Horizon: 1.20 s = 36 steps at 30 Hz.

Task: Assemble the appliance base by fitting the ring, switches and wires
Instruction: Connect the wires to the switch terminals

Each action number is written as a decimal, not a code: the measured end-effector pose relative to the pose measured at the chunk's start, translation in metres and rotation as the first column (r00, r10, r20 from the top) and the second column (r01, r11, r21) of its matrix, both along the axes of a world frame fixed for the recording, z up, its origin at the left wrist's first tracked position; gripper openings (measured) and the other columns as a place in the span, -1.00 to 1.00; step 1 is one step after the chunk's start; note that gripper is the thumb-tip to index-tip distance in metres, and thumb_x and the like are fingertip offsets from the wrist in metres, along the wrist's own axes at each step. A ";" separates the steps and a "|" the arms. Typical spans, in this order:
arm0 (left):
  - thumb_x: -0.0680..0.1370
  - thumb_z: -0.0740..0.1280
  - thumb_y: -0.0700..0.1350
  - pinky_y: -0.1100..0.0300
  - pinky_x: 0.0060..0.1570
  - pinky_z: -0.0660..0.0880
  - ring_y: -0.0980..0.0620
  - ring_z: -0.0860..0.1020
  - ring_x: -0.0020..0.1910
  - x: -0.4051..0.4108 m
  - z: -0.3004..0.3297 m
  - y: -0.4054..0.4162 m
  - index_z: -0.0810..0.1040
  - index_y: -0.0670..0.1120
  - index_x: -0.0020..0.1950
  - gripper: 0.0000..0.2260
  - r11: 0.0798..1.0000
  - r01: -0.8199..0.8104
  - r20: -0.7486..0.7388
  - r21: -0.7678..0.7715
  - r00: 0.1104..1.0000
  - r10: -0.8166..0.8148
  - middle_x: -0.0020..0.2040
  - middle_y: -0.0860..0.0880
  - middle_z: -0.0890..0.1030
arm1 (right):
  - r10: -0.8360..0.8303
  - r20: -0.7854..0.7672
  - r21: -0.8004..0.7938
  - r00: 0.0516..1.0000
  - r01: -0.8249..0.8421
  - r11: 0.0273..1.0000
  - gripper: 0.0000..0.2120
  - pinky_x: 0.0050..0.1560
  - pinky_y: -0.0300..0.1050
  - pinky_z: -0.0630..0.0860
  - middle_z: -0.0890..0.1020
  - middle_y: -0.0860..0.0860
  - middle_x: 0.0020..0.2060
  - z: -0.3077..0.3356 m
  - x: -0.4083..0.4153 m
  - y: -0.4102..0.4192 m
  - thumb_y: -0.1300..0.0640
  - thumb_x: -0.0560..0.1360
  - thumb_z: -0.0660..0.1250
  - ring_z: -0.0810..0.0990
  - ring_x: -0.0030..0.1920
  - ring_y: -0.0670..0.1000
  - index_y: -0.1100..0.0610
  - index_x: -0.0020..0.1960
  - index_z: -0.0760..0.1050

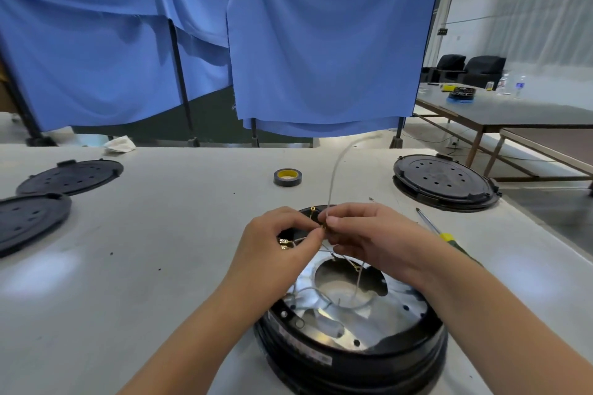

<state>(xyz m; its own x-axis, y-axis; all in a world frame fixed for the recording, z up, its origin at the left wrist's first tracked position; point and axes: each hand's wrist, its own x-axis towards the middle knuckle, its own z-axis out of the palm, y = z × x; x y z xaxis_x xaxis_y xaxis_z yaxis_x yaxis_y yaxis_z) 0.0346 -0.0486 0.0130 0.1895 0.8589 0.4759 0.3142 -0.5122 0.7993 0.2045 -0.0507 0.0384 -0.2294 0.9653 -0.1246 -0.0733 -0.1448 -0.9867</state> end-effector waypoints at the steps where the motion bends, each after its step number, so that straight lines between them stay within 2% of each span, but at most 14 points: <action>1: 0.44 0.45 -0.22 0.42 -0.20 0.48 0.20 0.61 -0.22 -0.001 0.000 -0.001 0.67 0.08 -0.27 -0.81 1.000 0.002 0.016 -0.018 1.000 -0.002 -0.25 0.15 0.66 | -0.013 0.018 0.013 1.000 0.012 1.000 -0.83 -0.18 -0.23 0.59 0.67 0.08 -0.24 -0.001 0.000 -0.001 0.29 0.50 0.34 0.62 -0.25 -0.03 0.12 -0.18 0.67; 4: 0.44 0.45 -0.21 0.41 -0.25 0.48 0.15 0.60 -0.26 -0.005 -0.001 -0.002 0.66 0.04 -0.28 -0.84 0.998 -0.002 0.048 -0.066 0.999 0.005 -0.27 0.11 0.66 | -0.092 0.078 0.105 0.993 0.084 0.991 -0.83 -0.20 -0.24 0.57 0.70 0.08 -0.21 -0.004 0.001 -0.003 0.29 0.49 0.37 0.65 -0.24 -0.03 0.08 -0.17 0.69; 6: 0.42 0.45 -0.21 0.42 -0.18 0.46 0.18 0.60 -0.20 -0.007 -0.002 -0.004 0.66 0.05 -0.28 -0.84 0.999 -0.035 0.033 -0.038 0.999 0.036 -0.26 0.14 0.65 | -0.147 0.073 0.172 0.986 0.132 0.976 -0.85 -0.22 -0.23 0.56 0.70 0.07 -0.19 -0.004 0.001 -0.006 0.28 0.46 0.41 0.66 -0.24 -0.03 0.06 -0.10 0.68; 9: 0.41 0.47 -0.22 0.38 -0.08 0.44 0.17 0.57 -0.09 -0.009 -0.002 -0.006 0.67 0.02 -0.24 -0.88 0.989 -0.096 -0.067 0.114 0.992 0.104 -0.23 0.16 0.62 | -0.130 0.136 0.227 0.982 0.097 0.969 -0.92 -0.22 -0.22 0.58 0.70 0.04 -0.20 -0.004 -0.003 -0.011 0.16 0.42 0.47 0.66 -0.24 -0.04 0.03 -0.10 0.67; 12: 0.39 0.50 -0.25 0.24 -0.06 0.46 0.14 0.55 -0.10 -0.009 -0.002 -0.007 0.68 -0.06 -0.21 -0.91 0.955 -0.103 -0.130 0.278 0.981 0.144 -0.21 0.14 0.61 | -0.140 0.208 0.256 0.968 0.085 0.963 -0.95 -0.20 -0.24 0.59 0.71 0.03 -0.24 -0.005 -0.007 -0.014 0.07 0.41 0.48 0.69 -0.19 -0.02 0.05 -0.17 0.67; 14: 0.39 0.51 -0.23 0.15 -0.05 0.48 0.13 0.54 -0.09 -0.010 -0.002 -0.008 0.68 -0.06 -0.19 -0.91 0.938 -0.094 -0.158 0.334 0.975 0.154 -0.19 0.12 0.62 | -0.140 0.147 0.248 0.979 0.101 0.963 -0.96 -0.17 -0.24 0.60 0.71 0.09 -0.22 -0.006 -0.006 -0.014 0.16 0.44 0.45 0.70 -0.18 0.02 0.10 -0.17 0.68; 16: 0.40 0.52 -0.20 0.14 -0.03 0.48 0.13 0.54 -0.05 -0.010 -0.001 -0.008 0.69 -0.04 -0.14 -0.90 0.941 -0.092 -0.157 0.325 0.976 0.149 -0.16 0.13 0.61 | -0.122 0.072 0.231 0.990 0.102 0.967 -0.95 -0.14 -0.23 0.60 0.71 0.13 -0.20 -0.006 -0.004 -0.014 0.21 0.41 0.46 0.71 -0.16 0.04 0.10 -0.17 0.70; 21: 0.39 0.53 -0.20 0.21 -0.03 0.46 0.14 0.54 -0.04 -0.009 -0.001 -0.010 0.69 -0.05 -0.10 -0.87 0.949 -0.093 -0.122 0.302 0.983 0.135 -0.14 0.13 0.61 | -0.051 -0.044 0.181 0.998 0.059 0.982 -0.84 -0.12 -0.22 0.59 0.71 0.16 -0.16 -0.004 0.000 -0.015 0.14 0.26 0.48 0.71 -0.12 0.05 0.10 -0.16 0.71; 26: 0.39 0.49 -0.17 0.11 -0.05 0.51 0.12 0.54 -0.06 -0.008 0.000 -0.011 0.70 -0.07 -0.13 -0.92 0.920 -0.116 -0.141 0.374 0.974 0.180 -0.16 0.09 0.63 | -0.024 -0.089 0.094 0.996 0.032 0.995 -0.84 -0.19 -0.23 0.59 0.71 0.15 -0.18 -0.004 0.001 -0.013 0.14 0.22 0.50 0.71 -0.16 0.03 0.12 -0.19 0.70; 28: 0.40 0.51 -0.20 0.19 -0.04 0.50 0.13 0.55 -0.06 -0.007 0.000 -0.012 0.70 -0.04 -0.14 -0.91 0.946 -0.101 -0.122 0.309 0.982 0.145 -0.17 0.13 0.63 | -0.029 -0.074 0.070 0.997 0.034 0.997 -0.84 -0.21 -0.24 0.59 0.71 0.14 -0.18 -0.003 0.001 -0.012 0.14 0.22 0.50 0.71 -0.17 0.02 0.12 -0.20 0.70; 31: 0.41 0.50 -0.19 0.38 -0.05 0.46 0.19 0.56 -0.05 -0.008 0.002 -0.013 0.68 0.05 -0.20 -0.88 0.994 -0.045 -0.009 0.098 0.999 0.046 -0.18 0.18 0.63 | -0.039 -0.043 0.061 0.998 0.042 0.997 -0.82 -0.23 -0.25 0.58 0.71 0.12 -0.20 -0.003 0.001 -0.012 0.11 0.20 0.50 0.70 -0.19 -0.01 0.11 -0.21 0.70; 36: 0.43 0.46 -0.11 0.47 -0.12 0.45 0.25 0.60 -0.11 -0.009 0.004 -0.010 0.67 0.09 -0.23 -0.90 0.987 -0.027 0.067 -0.161 0.997 0.038 -0.20 0.19 0.66 | -0.080 0.094 0.134 0.992 0.067 0.989 -0.85 -0.26 -0.26 0.56 0.71 0.09 -0.22 -0.002 -0.002 -0.015 0.07 0.25 0.49 0.68 -0.20 -0.05 0.08 -0.20 0.70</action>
